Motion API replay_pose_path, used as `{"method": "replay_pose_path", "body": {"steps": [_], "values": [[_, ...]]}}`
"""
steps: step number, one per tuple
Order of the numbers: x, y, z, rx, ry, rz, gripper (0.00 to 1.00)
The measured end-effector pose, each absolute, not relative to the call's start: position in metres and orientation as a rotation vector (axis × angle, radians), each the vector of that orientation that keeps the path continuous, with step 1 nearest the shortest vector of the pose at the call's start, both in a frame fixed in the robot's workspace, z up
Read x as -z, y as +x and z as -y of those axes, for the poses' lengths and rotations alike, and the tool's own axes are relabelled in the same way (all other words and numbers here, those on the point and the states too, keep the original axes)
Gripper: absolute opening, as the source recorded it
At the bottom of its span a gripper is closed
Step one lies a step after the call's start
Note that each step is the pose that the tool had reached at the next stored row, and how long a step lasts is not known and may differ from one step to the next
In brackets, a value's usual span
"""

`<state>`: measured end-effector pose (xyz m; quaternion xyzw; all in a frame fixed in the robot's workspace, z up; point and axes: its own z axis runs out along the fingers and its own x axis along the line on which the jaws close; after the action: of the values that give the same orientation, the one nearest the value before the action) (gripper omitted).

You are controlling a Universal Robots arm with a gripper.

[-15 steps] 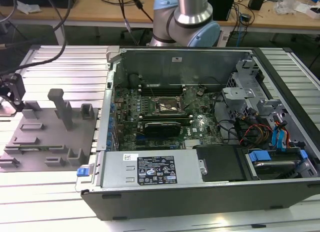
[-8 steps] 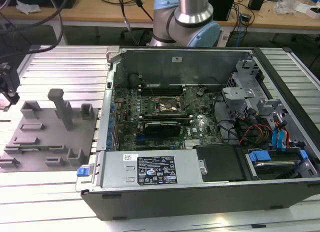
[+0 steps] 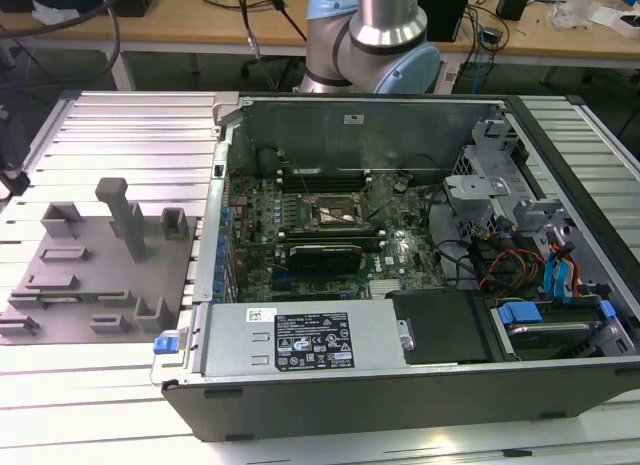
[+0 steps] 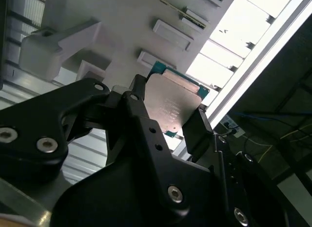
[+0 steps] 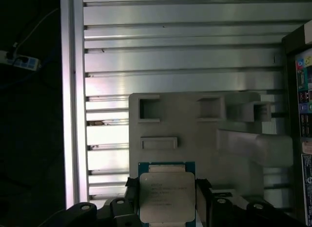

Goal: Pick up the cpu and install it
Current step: 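Pick up the cpu and move it towards the insertion slot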

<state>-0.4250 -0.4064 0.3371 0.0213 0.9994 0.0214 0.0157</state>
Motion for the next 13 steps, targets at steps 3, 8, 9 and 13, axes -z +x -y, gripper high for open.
{"method": "replay_pose_path", "body": {"steps": [3, 8, 9, 13], "values": [[-0.346, -0.425, 0.406, -0.066, 0.066, -3.109, 0.55], [-0.358, -0.425, 0.406, -0.066, 0.066, -3.109, 0.55], [-0.362, -0.425, 0.406, -0.066, 0.066, -3.109, 0.55], [-0.377, -0.425, 0.406, -0.066, 0.066, -3.108, 0.55]]}}
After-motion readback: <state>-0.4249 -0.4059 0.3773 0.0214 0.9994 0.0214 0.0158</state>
